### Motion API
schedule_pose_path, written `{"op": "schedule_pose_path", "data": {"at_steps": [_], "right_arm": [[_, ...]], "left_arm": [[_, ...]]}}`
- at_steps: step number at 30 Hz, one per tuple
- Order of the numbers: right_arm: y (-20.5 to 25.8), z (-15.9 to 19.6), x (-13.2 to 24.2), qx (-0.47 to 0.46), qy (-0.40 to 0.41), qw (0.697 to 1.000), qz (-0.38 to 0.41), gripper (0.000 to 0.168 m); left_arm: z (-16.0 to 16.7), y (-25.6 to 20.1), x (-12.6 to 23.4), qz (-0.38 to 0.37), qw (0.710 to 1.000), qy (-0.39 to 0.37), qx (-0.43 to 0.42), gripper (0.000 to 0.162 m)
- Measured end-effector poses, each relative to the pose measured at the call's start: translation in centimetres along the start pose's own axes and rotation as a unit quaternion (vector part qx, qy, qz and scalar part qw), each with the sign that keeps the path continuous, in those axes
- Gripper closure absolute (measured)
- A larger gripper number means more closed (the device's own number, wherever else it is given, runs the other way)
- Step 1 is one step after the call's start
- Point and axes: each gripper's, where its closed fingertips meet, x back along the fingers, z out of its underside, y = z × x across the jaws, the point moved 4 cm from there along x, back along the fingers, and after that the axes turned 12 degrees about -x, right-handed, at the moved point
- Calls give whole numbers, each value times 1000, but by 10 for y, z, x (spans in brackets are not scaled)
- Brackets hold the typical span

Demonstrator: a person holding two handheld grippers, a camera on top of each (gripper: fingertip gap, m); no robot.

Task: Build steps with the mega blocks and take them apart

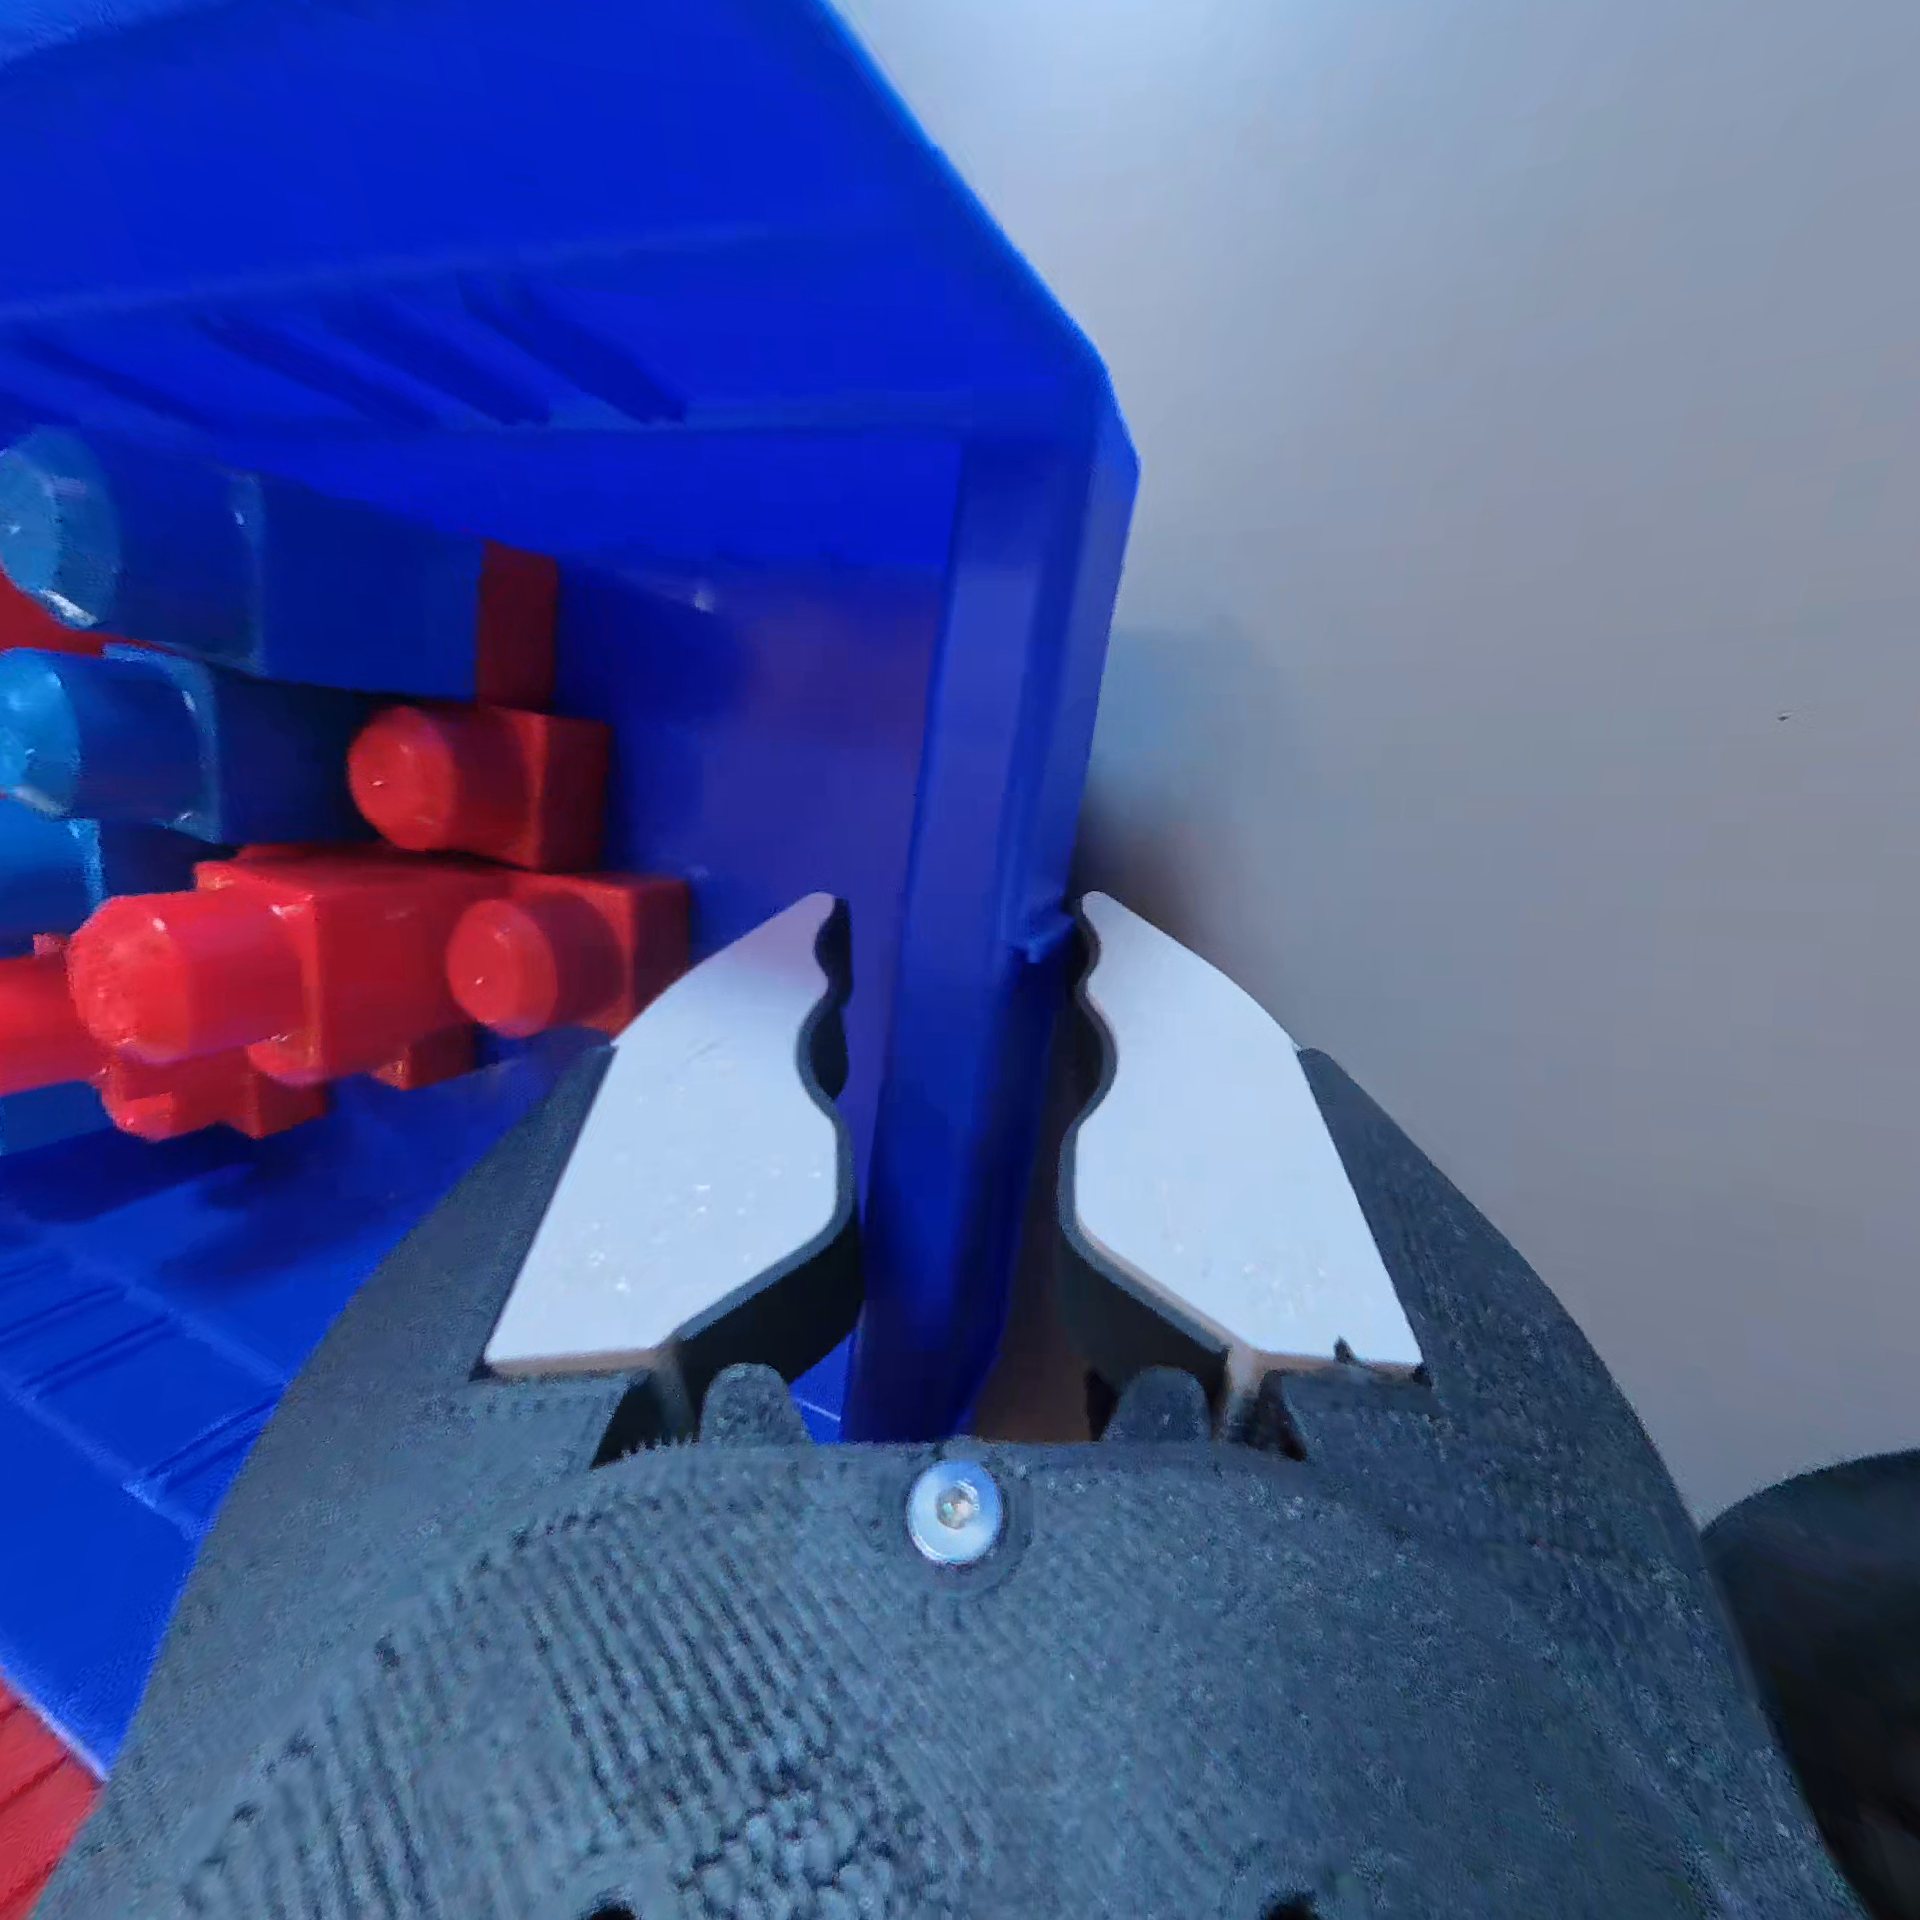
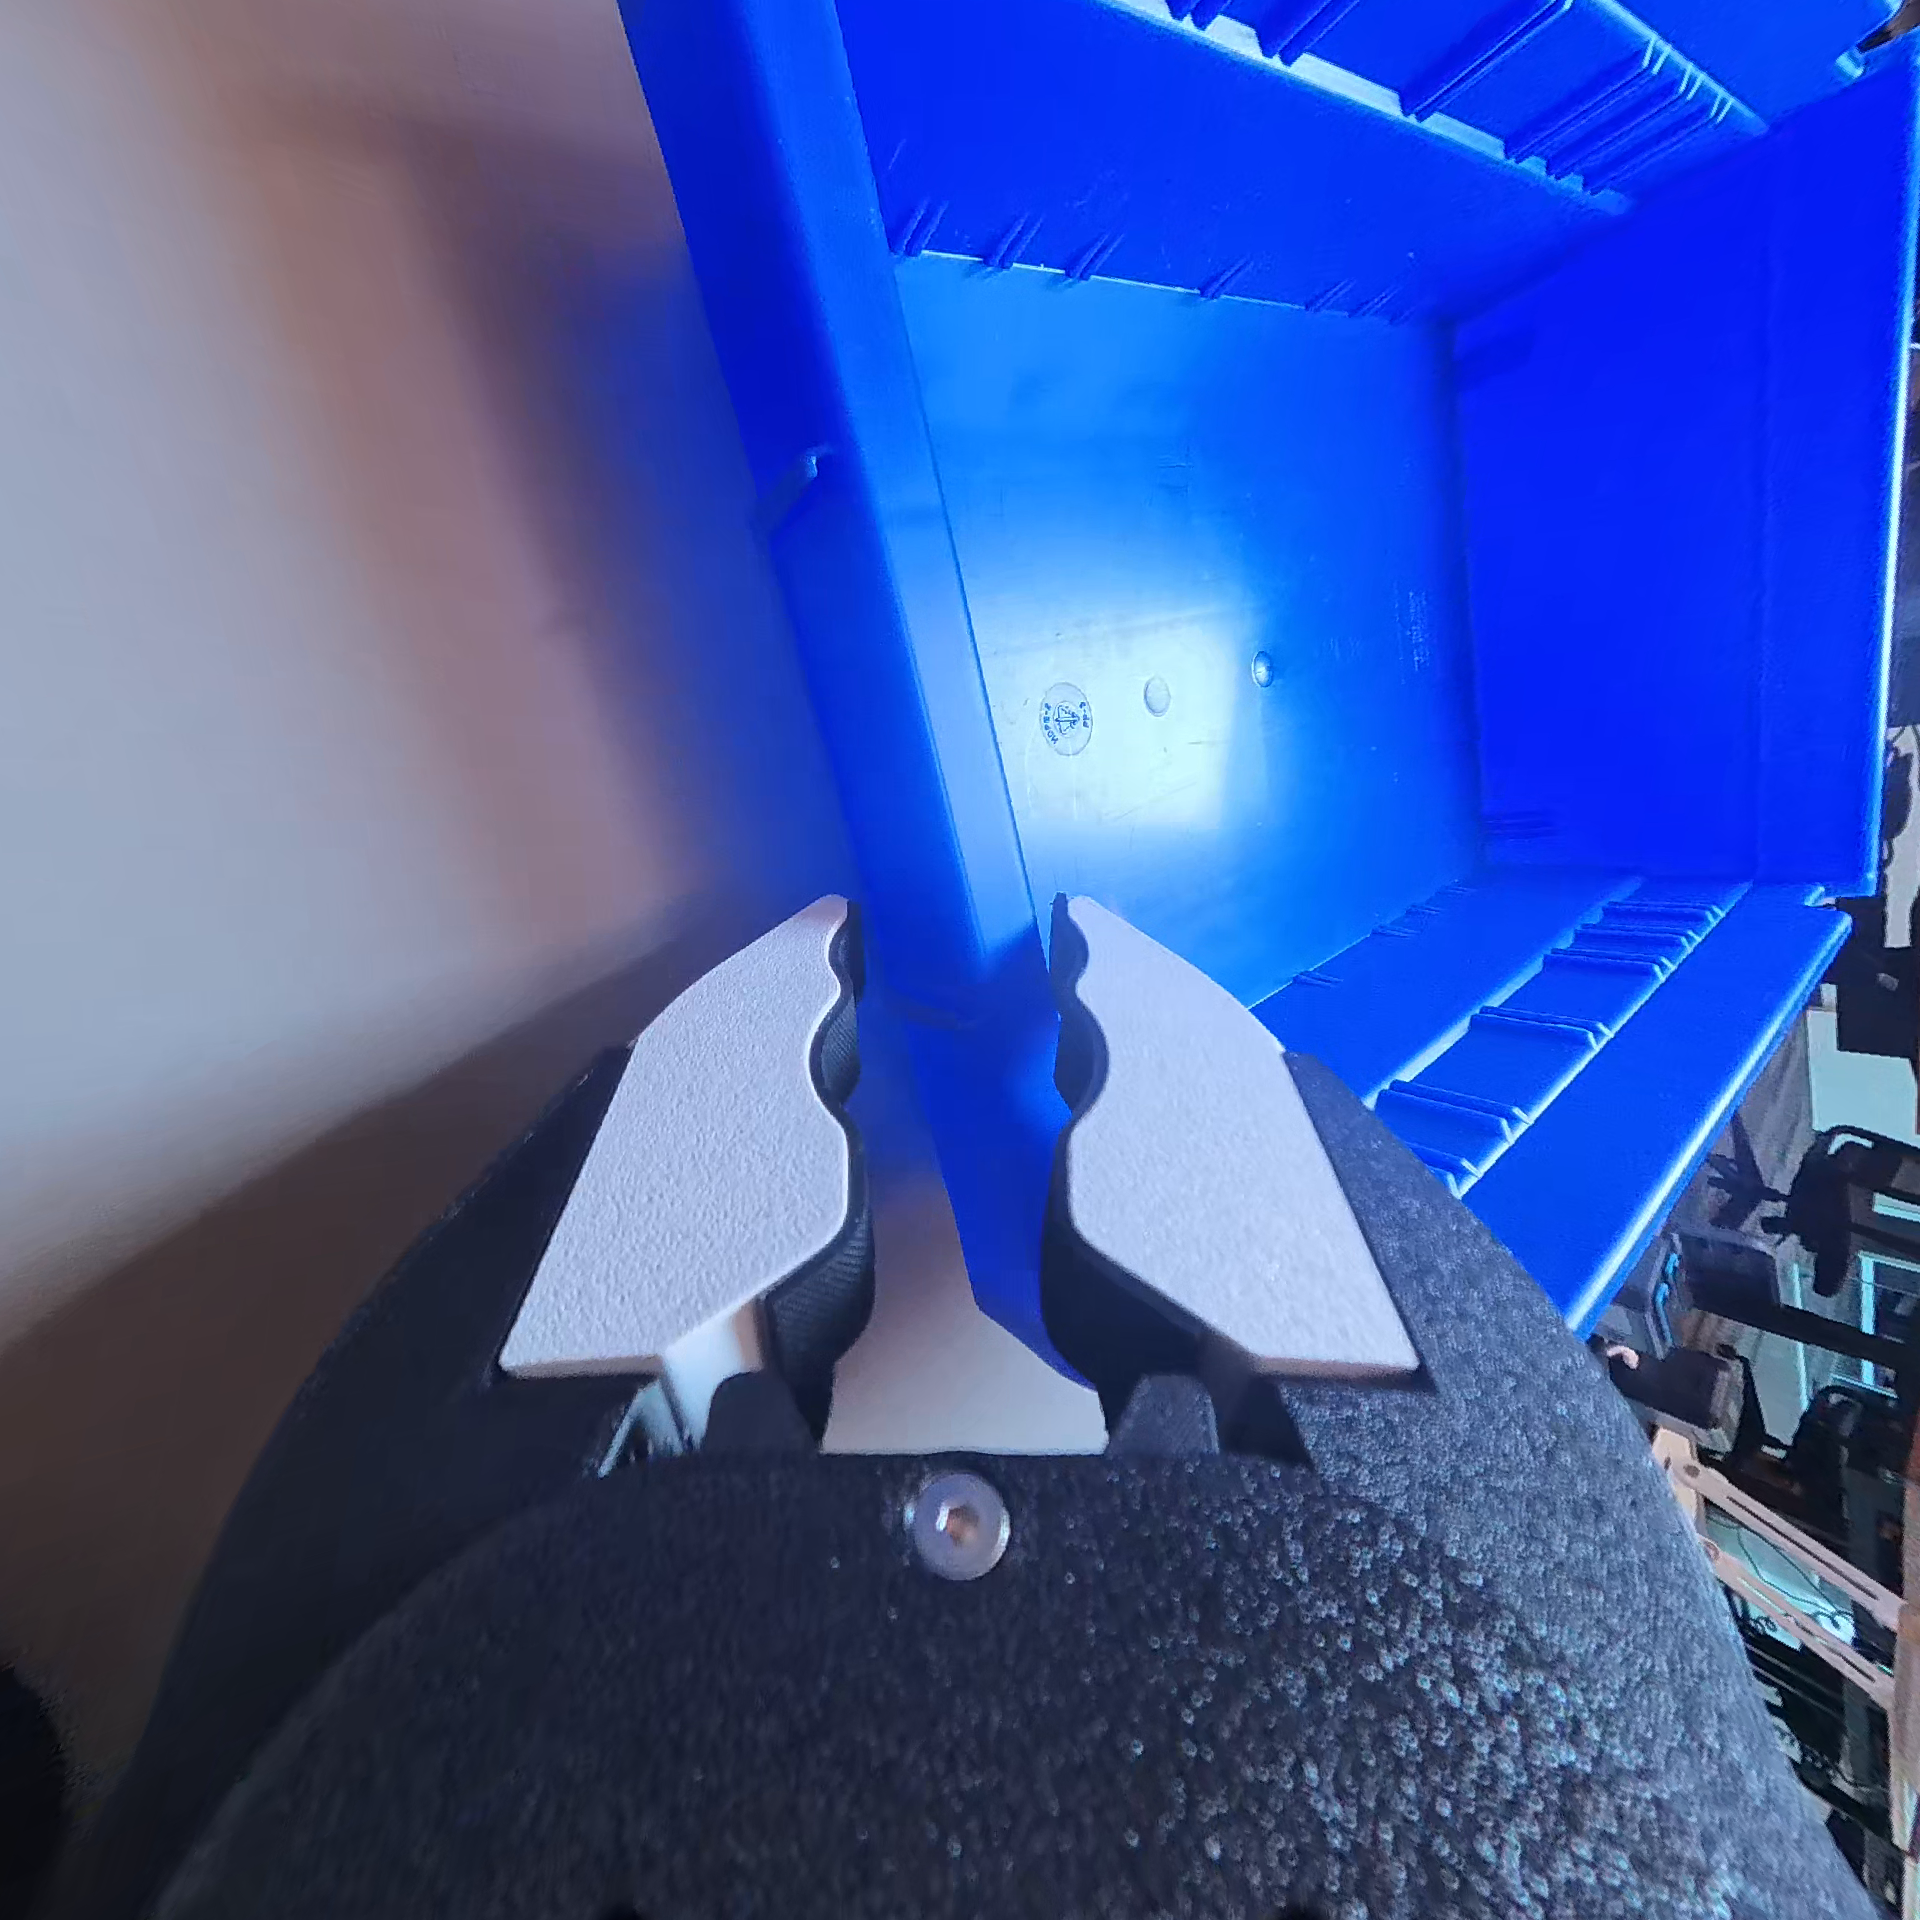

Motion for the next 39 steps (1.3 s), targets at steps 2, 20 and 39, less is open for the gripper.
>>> {"op": "schedule_pose_path", "data": {"at_steps": [2,20,39], "right_arm": [[-5,0,-3,0,2,1000,-3,133],[-20,-4,-18,9,-10,999,30,133],[-43,-10,-23,-103,-10,990,-98,131]], "left_arm": [[-2,-1,-2,-5,1000,-9,-4,129],[3,34,-19,-56,996,-16,61,128],[10,59,-30,-82,992,0,99,127]]}}
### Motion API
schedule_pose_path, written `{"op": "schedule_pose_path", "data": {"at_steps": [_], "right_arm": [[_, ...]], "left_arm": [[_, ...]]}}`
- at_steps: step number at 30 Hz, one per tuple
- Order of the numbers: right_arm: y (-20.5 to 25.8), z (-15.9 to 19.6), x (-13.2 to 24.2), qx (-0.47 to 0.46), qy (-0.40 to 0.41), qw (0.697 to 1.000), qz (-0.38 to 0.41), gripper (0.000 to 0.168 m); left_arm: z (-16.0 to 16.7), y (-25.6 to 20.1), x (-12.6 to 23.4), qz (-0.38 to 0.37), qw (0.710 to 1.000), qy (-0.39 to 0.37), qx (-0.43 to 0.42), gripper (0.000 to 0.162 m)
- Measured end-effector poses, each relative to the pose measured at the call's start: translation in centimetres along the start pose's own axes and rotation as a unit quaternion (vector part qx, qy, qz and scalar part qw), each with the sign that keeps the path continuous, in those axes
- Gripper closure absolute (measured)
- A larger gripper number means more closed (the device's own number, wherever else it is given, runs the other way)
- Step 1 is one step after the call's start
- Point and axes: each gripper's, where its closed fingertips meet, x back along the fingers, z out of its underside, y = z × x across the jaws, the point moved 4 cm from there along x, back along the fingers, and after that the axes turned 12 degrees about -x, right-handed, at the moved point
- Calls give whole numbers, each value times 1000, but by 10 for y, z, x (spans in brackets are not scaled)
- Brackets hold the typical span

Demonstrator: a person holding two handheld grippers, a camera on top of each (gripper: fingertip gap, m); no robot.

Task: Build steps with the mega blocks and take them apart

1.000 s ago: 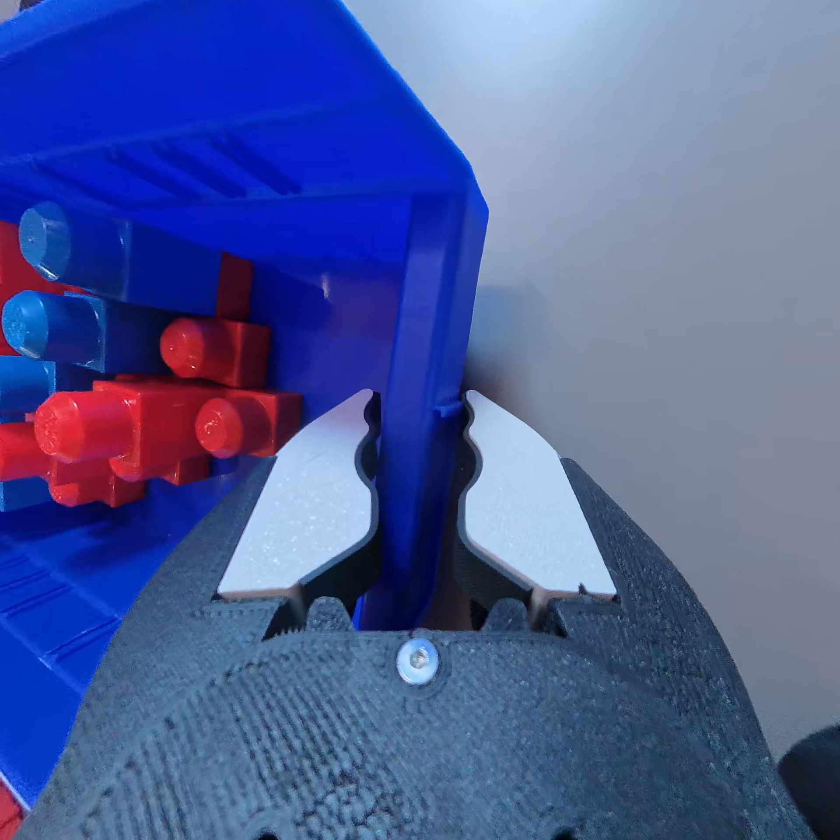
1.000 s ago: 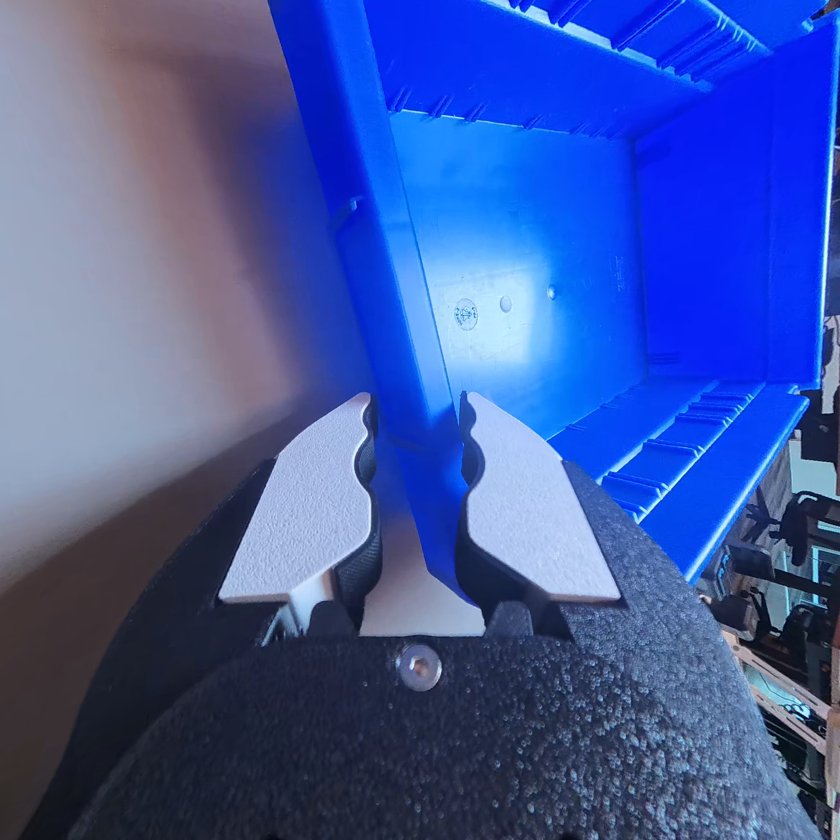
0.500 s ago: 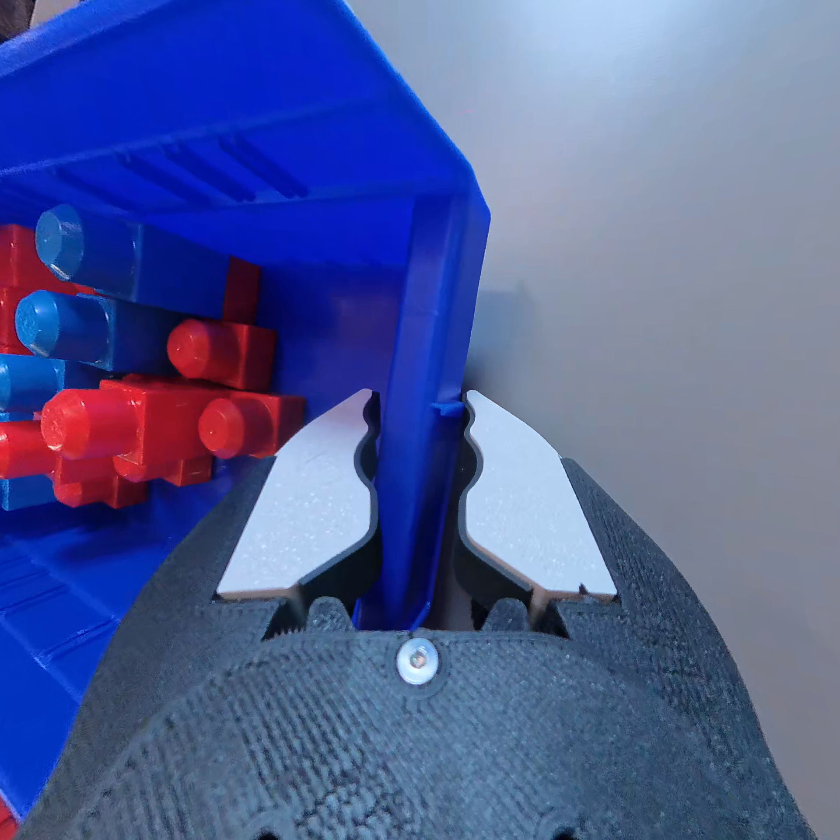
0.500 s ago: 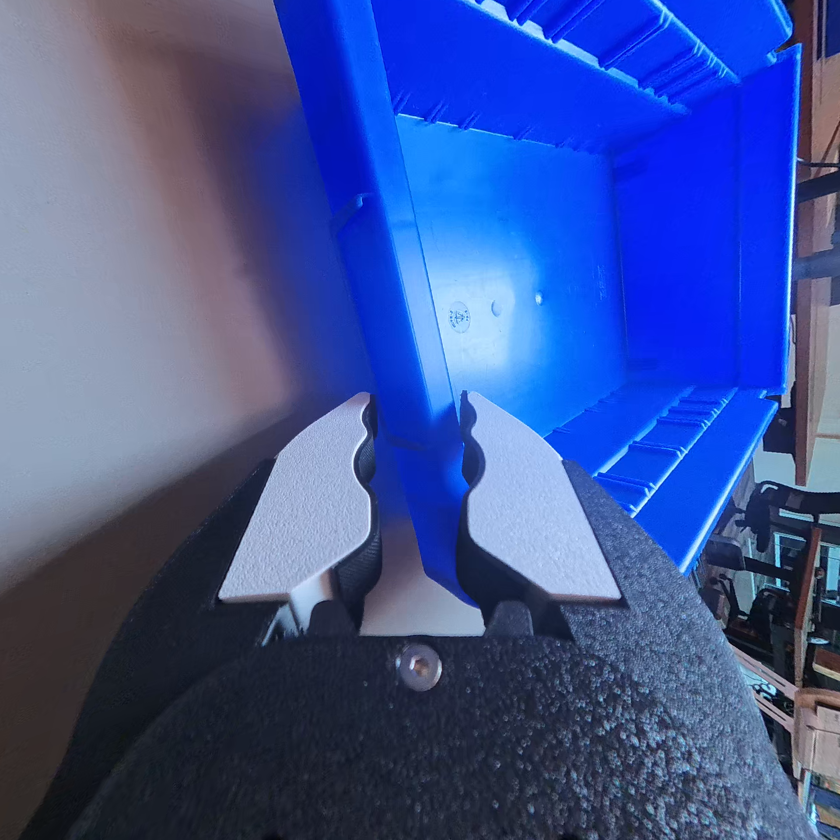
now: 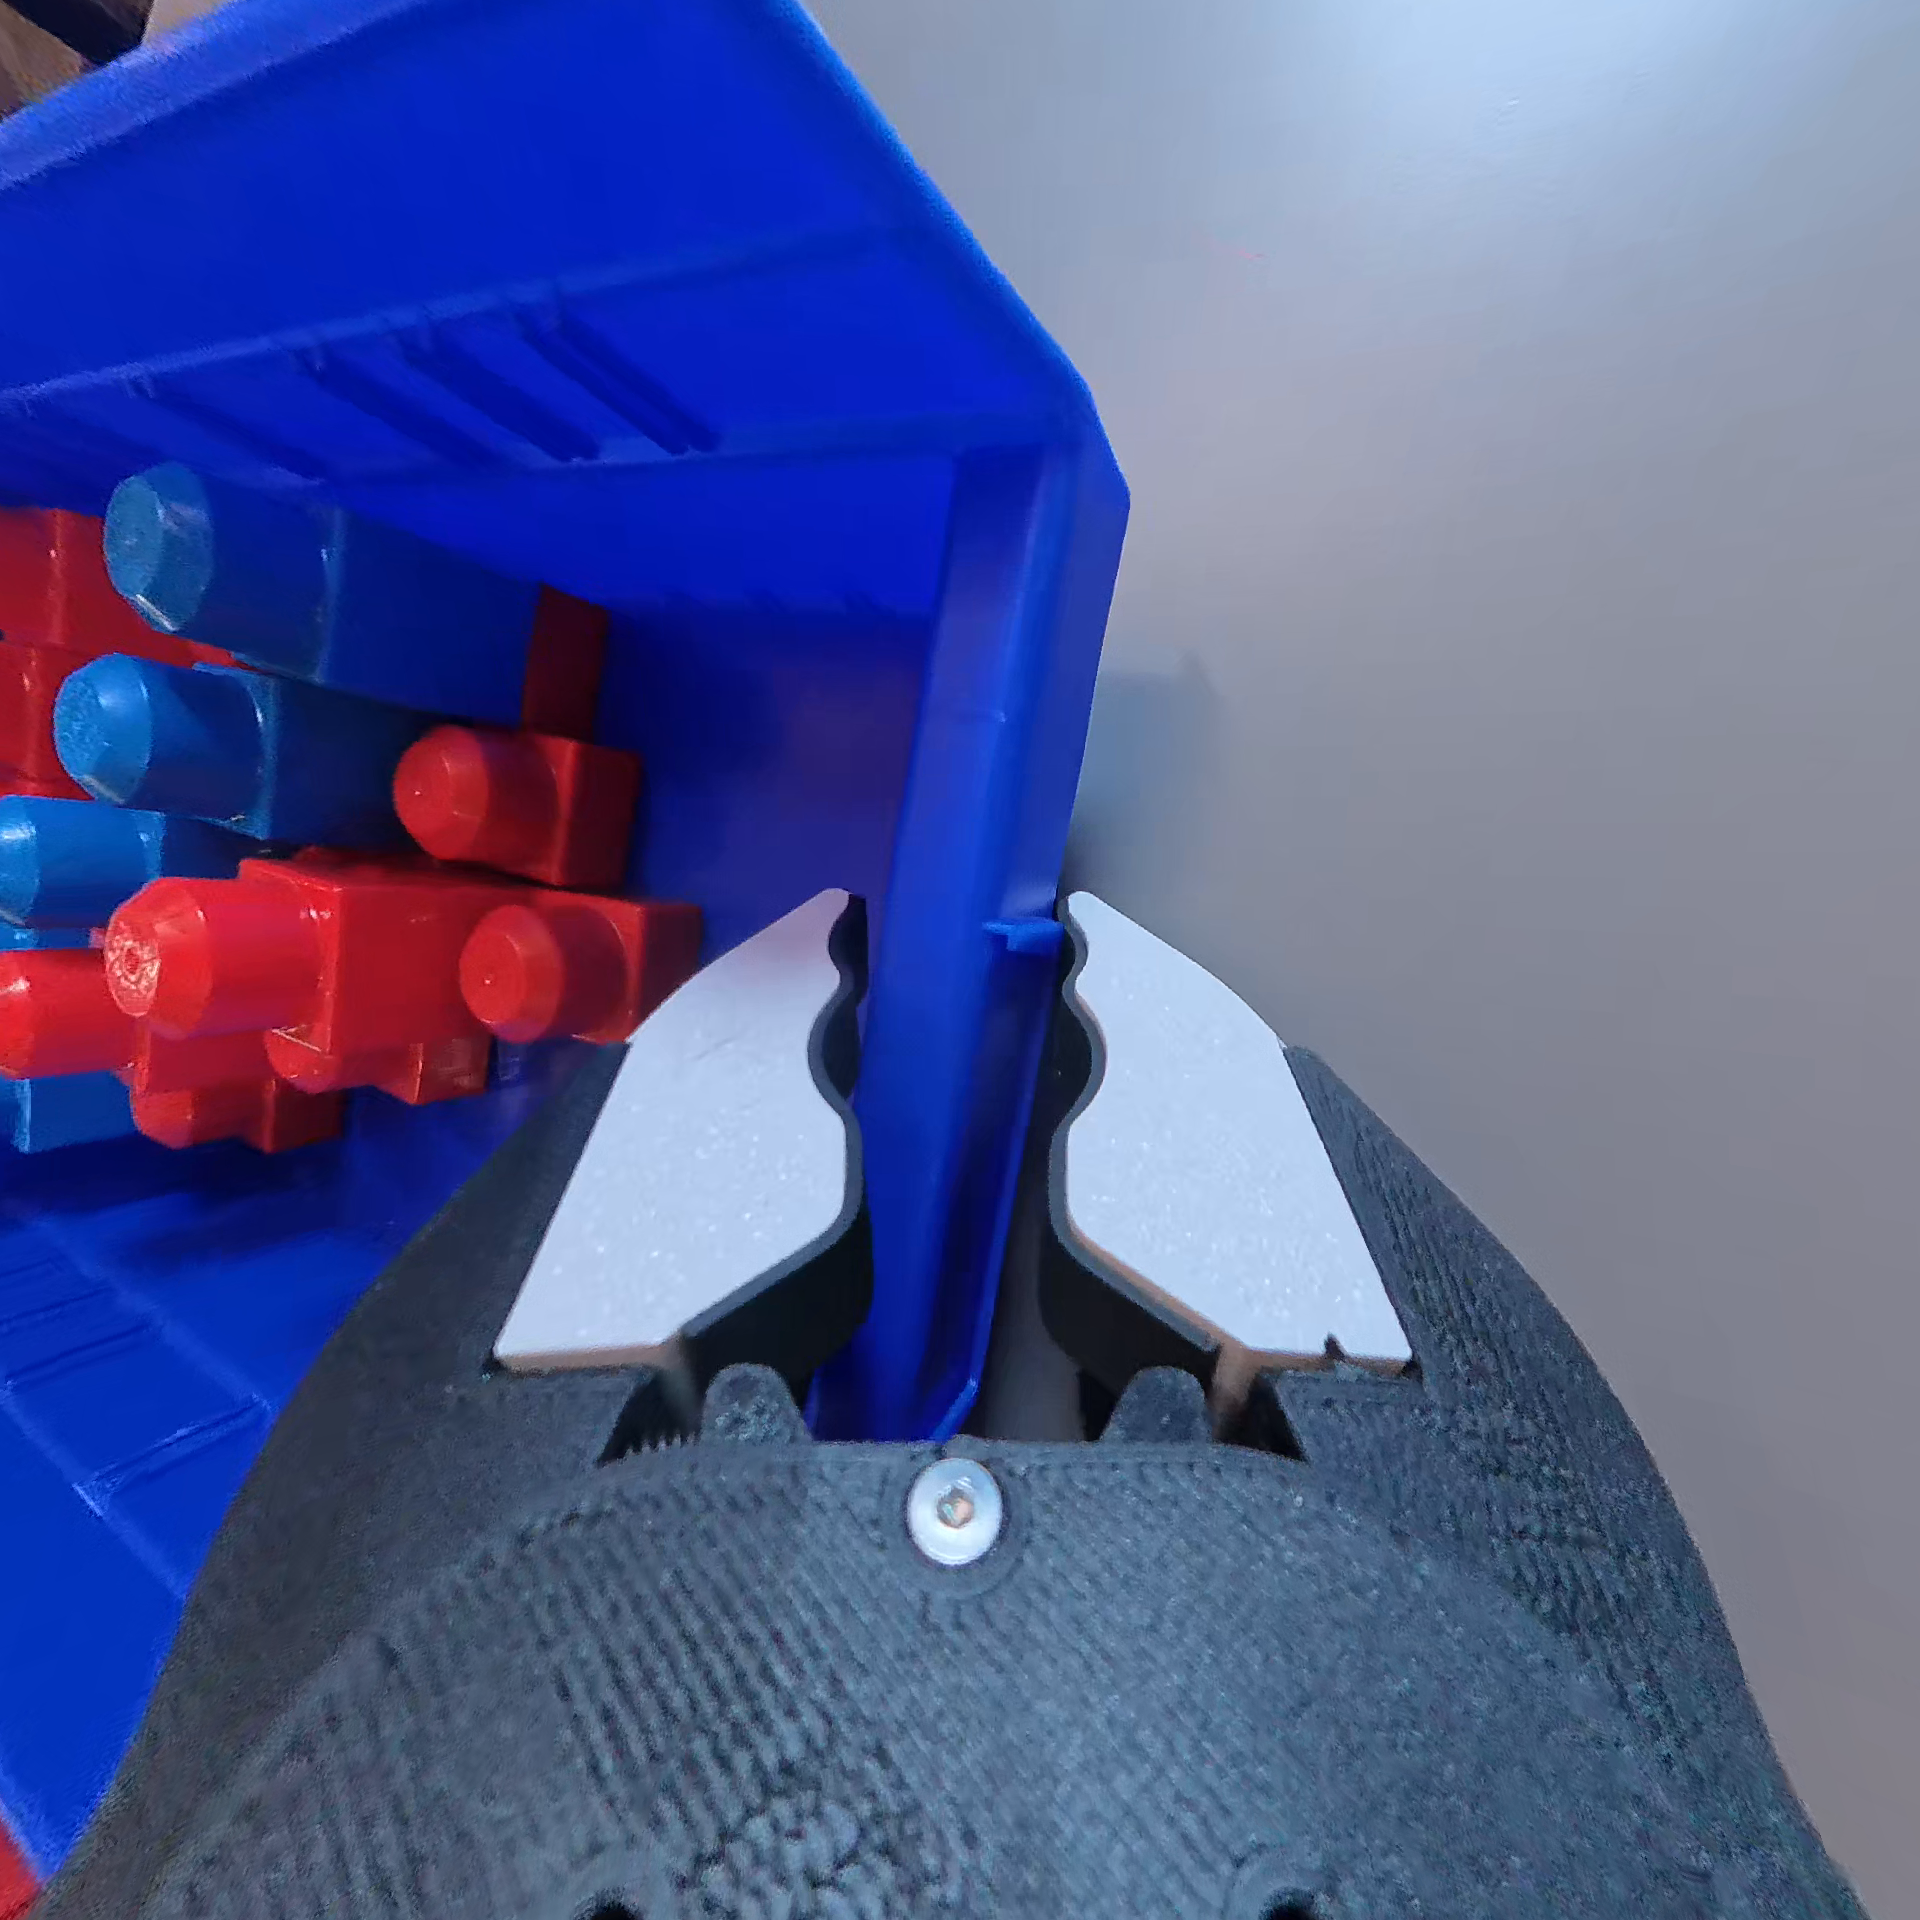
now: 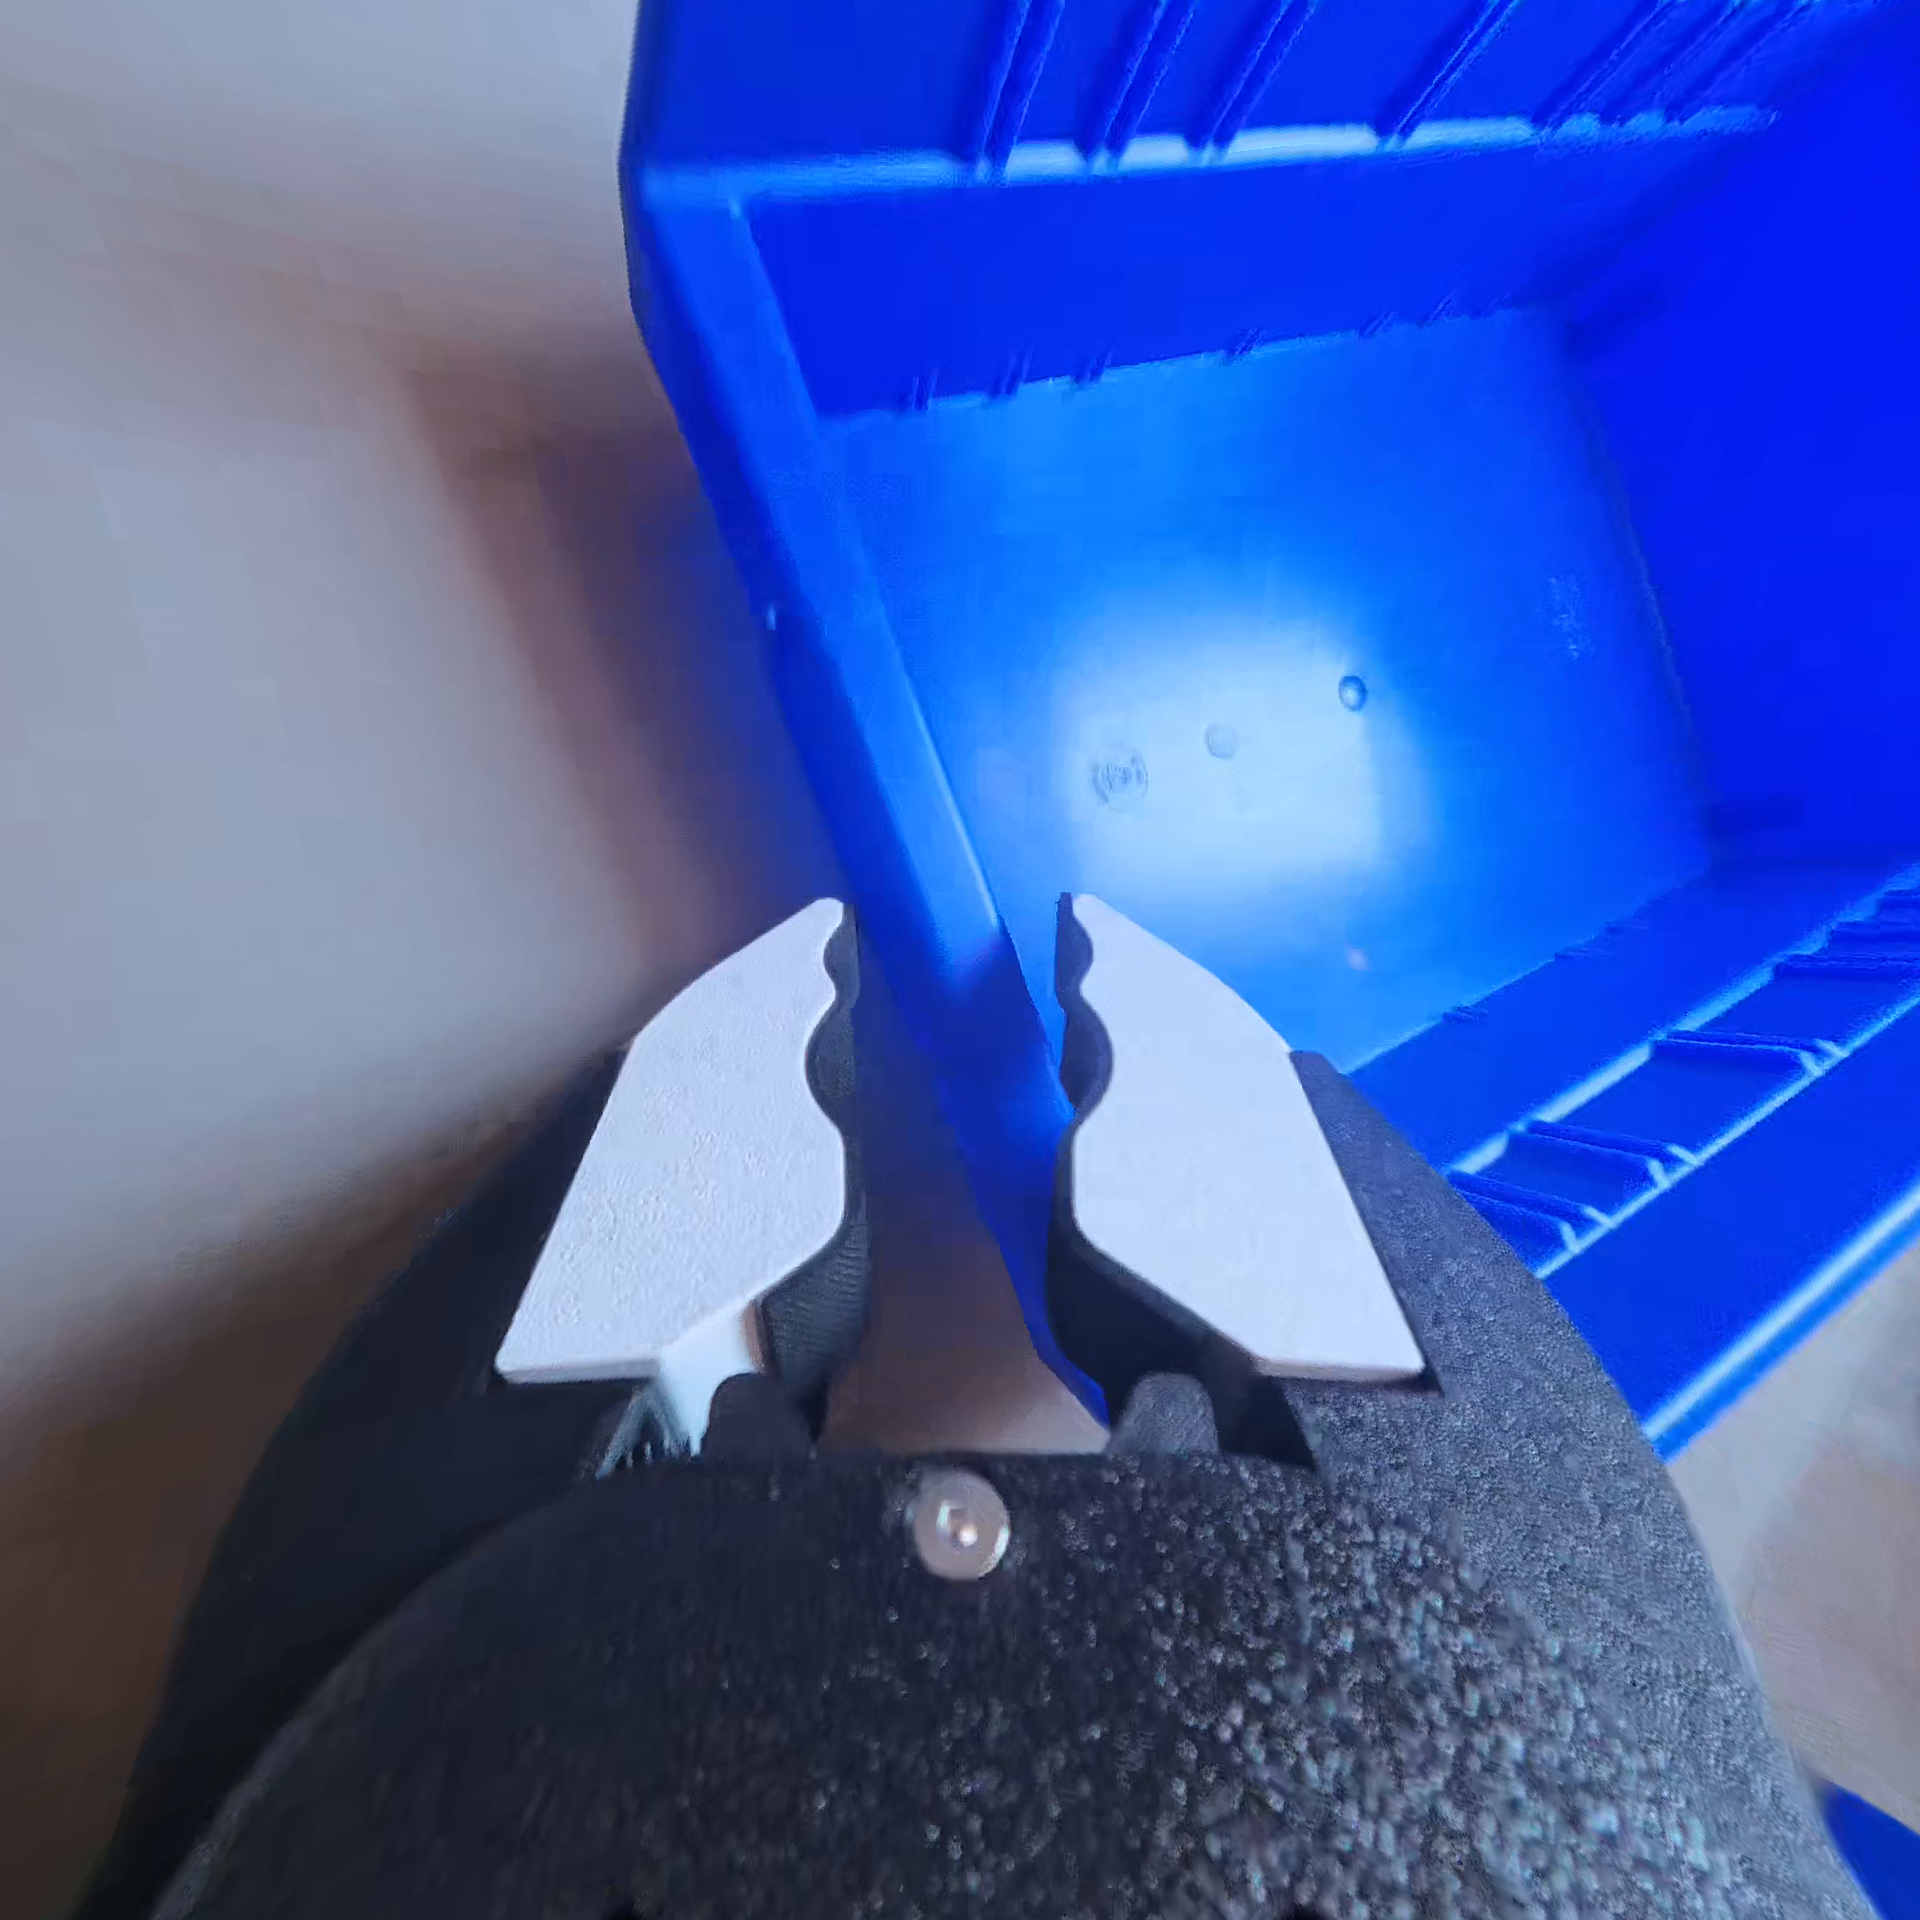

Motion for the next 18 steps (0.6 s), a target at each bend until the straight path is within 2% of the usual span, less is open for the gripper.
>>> {"op": "schedule_pose_path", "data": {"at_steps": [4,8,9,12,15,18], "right_arm": [[1,-16,6,-116,-110,986,-44,131],[1,-18,7,-134,-127,982,-38,132],[2,-19,7,-136,-129,982,-38,134],[11,-22,5,-123,-130,982,-56,154],[12,-25,2,-119,-139,982,-47,154],[11,-26,3,-117,-141,982,-40,137]], "left_arm": [[1,0,0,-32,999,-3,-24,126],[1,0,1,-36,999,-4,-30,126],[1,0,1,-33,999,-5,-28,126],[2,0,1,-36,999,-6,-30,126],[2,-1,1,-39,998,-8,-38,126],[2,-1,2,-37,998,-11,-39,126]]}}
